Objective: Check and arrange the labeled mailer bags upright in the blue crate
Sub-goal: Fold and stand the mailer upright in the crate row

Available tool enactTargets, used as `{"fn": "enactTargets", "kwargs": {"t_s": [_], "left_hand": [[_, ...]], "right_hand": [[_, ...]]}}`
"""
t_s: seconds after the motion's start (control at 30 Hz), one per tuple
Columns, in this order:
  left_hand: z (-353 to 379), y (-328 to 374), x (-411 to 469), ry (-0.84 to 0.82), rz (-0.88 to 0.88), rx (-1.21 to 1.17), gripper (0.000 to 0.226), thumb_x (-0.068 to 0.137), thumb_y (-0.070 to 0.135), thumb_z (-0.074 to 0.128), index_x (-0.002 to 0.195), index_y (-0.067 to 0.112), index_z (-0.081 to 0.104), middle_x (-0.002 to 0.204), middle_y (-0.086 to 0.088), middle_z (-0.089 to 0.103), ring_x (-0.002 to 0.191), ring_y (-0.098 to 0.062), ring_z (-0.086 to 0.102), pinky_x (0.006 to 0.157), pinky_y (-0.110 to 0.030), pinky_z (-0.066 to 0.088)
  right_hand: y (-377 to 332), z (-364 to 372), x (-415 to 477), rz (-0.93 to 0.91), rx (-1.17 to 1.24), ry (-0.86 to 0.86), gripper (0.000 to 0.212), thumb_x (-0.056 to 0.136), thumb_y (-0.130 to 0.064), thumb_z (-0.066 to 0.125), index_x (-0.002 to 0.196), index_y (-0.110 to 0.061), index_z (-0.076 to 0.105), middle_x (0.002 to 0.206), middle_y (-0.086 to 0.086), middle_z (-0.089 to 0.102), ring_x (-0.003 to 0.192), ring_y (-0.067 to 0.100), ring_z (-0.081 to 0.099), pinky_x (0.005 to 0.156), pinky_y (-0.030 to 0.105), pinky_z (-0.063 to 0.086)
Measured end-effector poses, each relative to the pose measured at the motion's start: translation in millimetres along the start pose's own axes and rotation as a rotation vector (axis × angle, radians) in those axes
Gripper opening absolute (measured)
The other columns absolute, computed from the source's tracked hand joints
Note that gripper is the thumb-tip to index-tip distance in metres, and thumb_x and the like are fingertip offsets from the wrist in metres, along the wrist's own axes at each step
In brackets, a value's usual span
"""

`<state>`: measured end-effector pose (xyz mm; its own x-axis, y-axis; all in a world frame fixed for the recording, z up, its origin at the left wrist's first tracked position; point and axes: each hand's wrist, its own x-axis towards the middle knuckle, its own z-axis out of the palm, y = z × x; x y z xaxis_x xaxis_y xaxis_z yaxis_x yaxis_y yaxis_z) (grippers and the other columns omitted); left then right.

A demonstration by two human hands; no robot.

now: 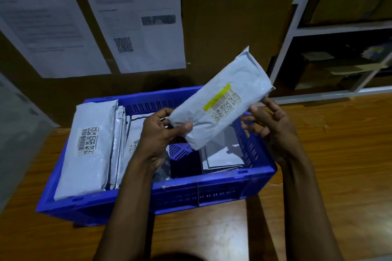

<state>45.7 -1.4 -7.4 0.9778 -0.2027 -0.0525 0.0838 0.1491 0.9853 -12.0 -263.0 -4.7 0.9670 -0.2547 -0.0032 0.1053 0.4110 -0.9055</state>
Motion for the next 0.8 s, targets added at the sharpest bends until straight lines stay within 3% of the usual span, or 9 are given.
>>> {"fn": "enactTargets", "kwargs": {"t_s": [0.13, 0.23, 0.3, 0.43, 0.53, 0.63, 0.7, 0.8], "left_hand": [[-1, 0, -6, -0.113, -0.029, 0.124, 0.052, 0.065, 0.011, 0.091, 0.109, 0.005, 0.064, 0.105, -0.02, 0.075, 0.089, -0.034, 0.073, 0.069, -0.048, 0.064], [-2, 11, -3, -0.129, 0.0, 0.267, 0.052, 0.072, 0.029, 0.084, 0.118, 0.012, 0.066, 0.101, -0.015, 0.076, 0.093, -0.024, 0.075, 0.073, -0.037, 0.062], [2, 17, -1, -0.091, 0.059, 0.306, 0.047, 0.077, 0.031, 0.08, 0.118, 0.013, 0.068, 0.094, -0.017, 0.076, 0.087, -0.014, 0.073, 0.072, -0.024, 0.057], [11, 14, -1, -0.042, 0.12, 0.361, 0.027, 0.087, 0.016, 0.078, 0.113, 0.011, 0.069, 0.084, -0.008, 0.077, 0.082, -0.017, 0.075, 0.075, -0.035, 0.06], [7, 8, -3, 0.027, 0.121, 0.363, 0.028, 0.087, 0.019, 0.079, 0.111, 0.014, 0.065, 0.081, -0.004, 0.078, 0.083, -0.019, 0.076, 0.077, -0.039, 0.06], [1, 6, -7, 0.102, 0.148, 0.478, 0.032, 0.087, 0.031, 0.078, 0.112, 0.022, 0.061, 0.081, 0.004, 0.077, 0.082, -0.008, 0.074, 0.076, -0.029, 0.057], [-3, 9, -10, 0.19, 0.188, 0.58, 0.03, 0.089, 0.035, 0.076, 0.112, 0.025, 0.059, 0.086, 0.01, 0.075, 0.079, -0.002, 0.07, 0.07, -0.022, 0.054], [-16, 14, -13, 0.301, 0.238, 0.724, 0.024, 0.094, 0.032, 0.071, 0.115, 0.024, 0.064, 0.107, 0.006, 0.073, 0.091, -0.011, 0.07, 0.079, -0.031, 0.057]], "right_hand": [[2, 7, -1, 0.007, -0.054, -0.027, 0.038, 0.088, -0.007, 0.071, 0.125, -0.011, 0.065, 0.111, 0.009, 0.077, 0.083, 0.014, 0.075, 0.062, 0.022, 0.059], [1, 8, -2, 0.011, -0.137, -0.031, 0.026, 0.092, -0.005, 0.07, 0.117, -0.011, 0.07, 0.106, 0.01, 0.078, 0.079, 0.013, 0.072, 0.063, 0.022, 0.058], [3, 12, -2, 0.005, -0.172, -0.034, 0.021, 0.093, -0.006, 0.069, 0.113, -0.012, 0.071, 0.105, 0.007, 0.079, 0.082, 0.014, 0.073, 0.064, 0.022, 0.057], [5, 25, 1, -0.003, -0.12, -0.003, 0.028, 0.091, -0.006, 0.071, 0.118, -0.015, 0.068, 0.105, 0.006, 0.08, 0.092, 0.018, 0.076, 0.071, 0.024, 0.06], [9, 32, 4, -0.013, -0.133, 0.013, 0.038, 0.087, -0.007, 0.076, 0.122, -0.018, 0.067, 0.102, 0.007, 0.079, 0.091, 0.018, 0.075, 0.073, 0.026, 0.059], [14, 42, 9, 0.023, -0.125, 0.072, 0.037, 0.085, -0.004, 0.079, 0.118, -0.015, 0.068, 0.098, 0.011, 0.079, 0.082, 0.019, 0.072, 0.07, 0.026, 0.058], [18, 54, 17, 0.076, -0.1, 0.103, 0.032, 0.085, -0.002, 0.079, 0.112, -0.013, 0.068, 0.095, 0.009, 0.08, 0.081, 0.02, 0.072, 0.068, 0.025, 0.06], [30, 84, 36, 0.166, -0.126, 0.072, 0.025, 0.087, 0.001, 0.076, 0.11, -0.006, 0.07, 0.092, 0.011, 0.079, 0.067, 0.014, 0.072, 0.06, 0.022, 0.058]]}}
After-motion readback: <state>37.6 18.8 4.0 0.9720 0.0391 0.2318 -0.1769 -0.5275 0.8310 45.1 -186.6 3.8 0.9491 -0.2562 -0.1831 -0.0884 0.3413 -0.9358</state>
